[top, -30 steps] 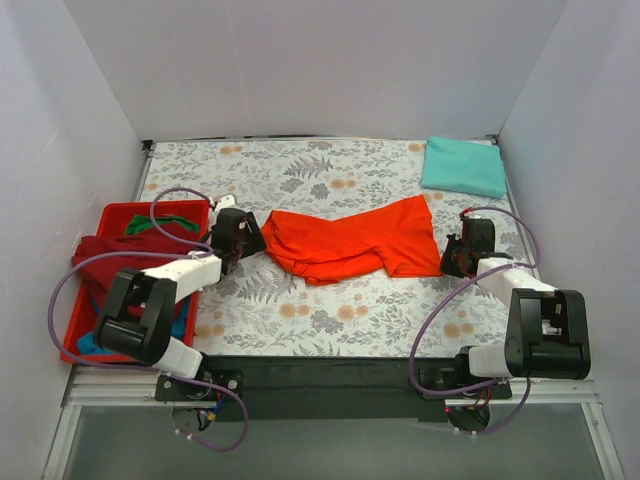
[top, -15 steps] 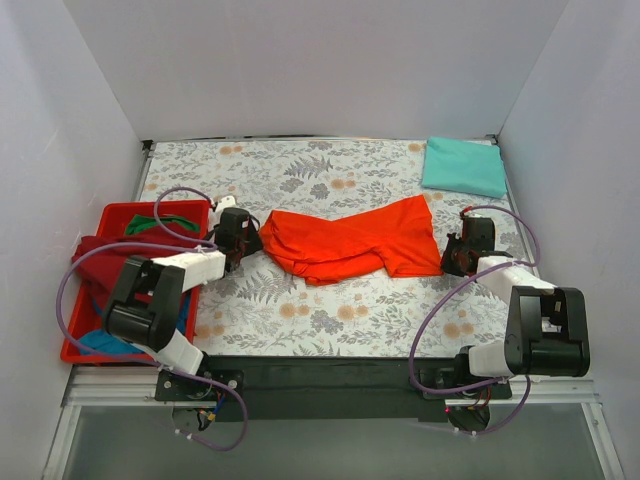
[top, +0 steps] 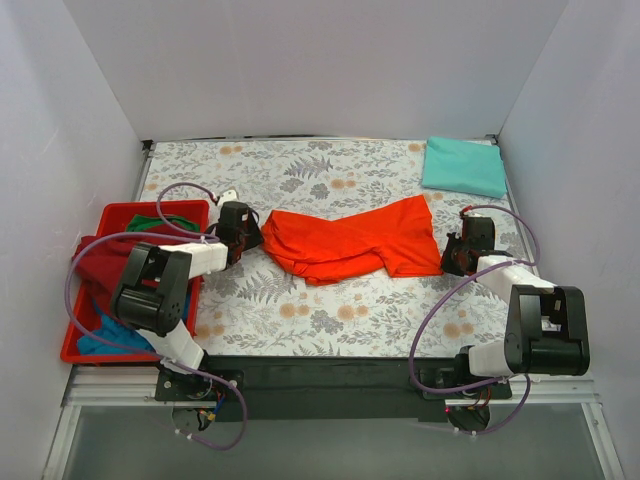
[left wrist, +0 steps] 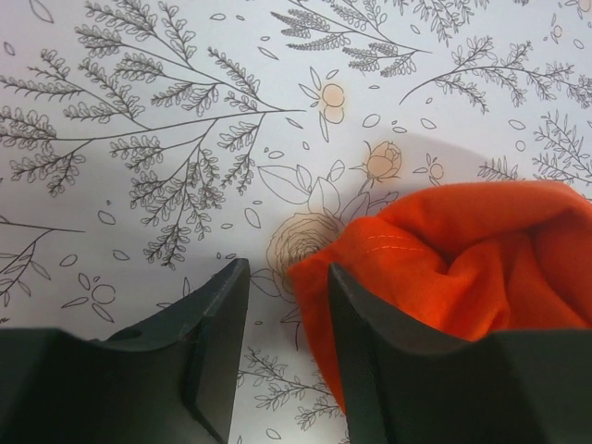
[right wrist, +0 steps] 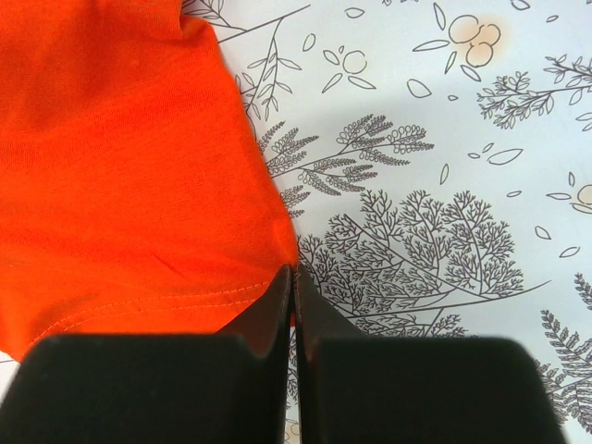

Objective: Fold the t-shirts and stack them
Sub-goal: Flatten the tshirt out

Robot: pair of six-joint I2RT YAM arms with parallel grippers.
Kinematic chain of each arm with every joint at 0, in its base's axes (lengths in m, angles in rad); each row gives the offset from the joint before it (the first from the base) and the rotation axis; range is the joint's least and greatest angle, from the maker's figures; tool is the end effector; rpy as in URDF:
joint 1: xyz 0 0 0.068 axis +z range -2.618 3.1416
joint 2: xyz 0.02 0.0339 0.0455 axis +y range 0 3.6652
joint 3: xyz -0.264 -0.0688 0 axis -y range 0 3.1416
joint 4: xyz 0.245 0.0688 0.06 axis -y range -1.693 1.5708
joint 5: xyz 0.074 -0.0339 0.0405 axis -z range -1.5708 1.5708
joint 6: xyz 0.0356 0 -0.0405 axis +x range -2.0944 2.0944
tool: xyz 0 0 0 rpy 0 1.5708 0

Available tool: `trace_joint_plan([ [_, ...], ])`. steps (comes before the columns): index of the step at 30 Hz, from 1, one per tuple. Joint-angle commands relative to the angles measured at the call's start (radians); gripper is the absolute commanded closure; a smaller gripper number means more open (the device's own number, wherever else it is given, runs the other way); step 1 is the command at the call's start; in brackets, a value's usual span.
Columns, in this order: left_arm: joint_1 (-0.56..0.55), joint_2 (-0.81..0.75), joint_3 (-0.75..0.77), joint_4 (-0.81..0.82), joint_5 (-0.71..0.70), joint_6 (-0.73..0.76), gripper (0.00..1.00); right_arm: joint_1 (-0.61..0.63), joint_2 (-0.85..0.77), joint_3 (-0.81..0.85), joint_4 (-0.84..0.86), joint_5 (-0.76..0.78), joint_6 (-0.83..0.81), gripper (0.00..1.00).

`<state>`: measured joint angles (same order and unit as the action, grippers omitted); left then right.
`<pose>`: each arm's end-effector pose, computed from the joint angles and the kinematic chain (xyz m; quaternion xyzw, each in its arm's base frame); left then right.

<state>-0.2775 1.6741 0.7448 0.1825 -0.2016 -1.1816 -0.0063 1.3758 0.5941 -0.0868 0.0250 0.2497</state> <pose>0.3114 -0.0813 0.1417 -0.4345 0.8025 -0.1968 0.3585 0.2558 -0.0025 0.1588 0.1241 0.9307 0.0301 0.3428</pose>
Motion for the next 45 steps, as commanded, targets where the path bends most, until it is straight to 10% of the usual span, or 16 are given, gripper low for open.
trace_joint_plan([
  [1,0.003,0.003,0.025,0.015,0.051,0.02,0.63,-0.008,0.009,0.01,-0.03,0.021,-0.023,0.99],
  [10,0.003,0.007,0.008,0.021,0.134,0.025,1.0,-0.008,0.009,0.009,-0.03,0.018,-0.023,0.99],
  [26,0.078,-0.185,0.106,-0.118,0.074,0.03,1.0,-0.008,-0.112,0.13,-0.021,-0.117,-0.018,0.99],
  [45,0.156,-0.278,0.645,-0.287,0.248,0.086,1.0,-0.014,-0.016,0.877,-0.148,-0.307,-0.027,0.99],
])
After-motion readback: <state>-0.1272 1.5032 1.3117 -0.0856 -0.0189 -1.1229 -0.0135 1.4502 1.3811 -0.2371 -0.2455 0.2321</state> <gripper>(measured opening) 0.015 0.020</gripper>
